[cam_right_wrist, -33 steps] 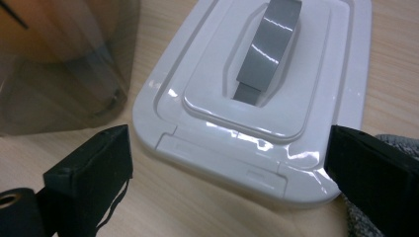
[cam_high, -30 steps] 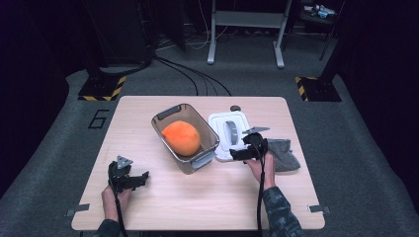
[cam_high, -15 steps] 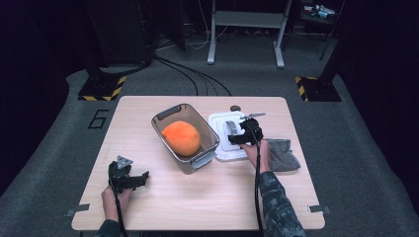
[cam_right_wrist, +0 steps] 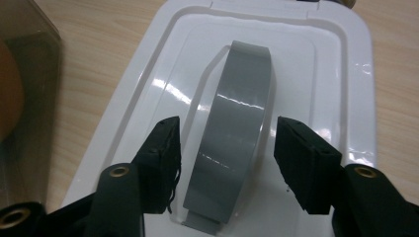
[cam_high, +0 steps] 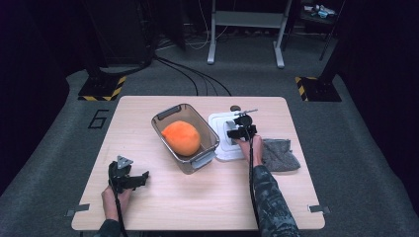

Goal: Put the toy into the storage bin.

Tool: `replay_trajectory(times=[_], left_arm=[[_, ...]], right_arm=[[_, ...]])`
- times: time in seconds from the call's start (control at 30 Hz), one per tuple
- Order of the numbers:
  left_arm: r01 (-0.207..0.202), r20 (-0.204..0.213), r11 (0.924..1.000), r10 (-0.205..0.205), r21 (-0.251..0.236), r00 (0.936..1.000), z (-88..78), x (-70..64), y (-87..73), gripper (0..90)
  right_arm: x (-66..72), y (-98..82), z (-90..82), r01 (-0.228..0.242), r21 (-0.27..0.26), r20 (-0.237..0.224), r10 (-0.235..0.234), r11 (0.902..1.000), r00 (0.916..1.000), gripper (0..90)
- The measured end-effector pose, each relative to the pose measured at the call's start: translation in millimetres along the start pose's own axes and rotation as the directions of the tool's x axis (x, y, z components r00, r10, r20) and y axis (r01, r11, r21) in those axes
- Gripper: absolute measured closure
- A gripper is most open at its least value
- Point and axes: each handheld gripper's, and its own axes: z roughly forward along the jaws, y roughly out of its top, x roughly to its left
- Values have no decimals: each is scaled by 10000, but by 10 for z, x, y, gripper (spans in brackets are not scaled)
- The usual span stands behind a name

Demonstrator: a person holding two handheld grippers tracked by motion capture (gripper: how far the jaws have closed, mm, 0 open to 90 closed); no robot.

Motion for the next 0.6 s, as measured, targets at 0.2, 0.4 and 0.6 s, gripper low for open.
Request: replay_trajectory(times=[0.2, 0.4, 0.6], left_arm=[[-21, -25, 10000, 21, -5, 10000, -2, -2, 0, 113], [-10, -8, 10000, 10, -6, 10000, -1, -2, 0, 115], [-11, 7, 10000, 11, 0, 10000, -1, -1, 0, 115]], right_arm=[[-9, -14, 72, -261, 96, -24, 261, 9996, 9997, 530], [6, -39, 130, -569, 88, -71, 570, 9983, 9984, 616], [27, -24, 86, -987, -300, -302, 978, 9947, 9948, 657]])
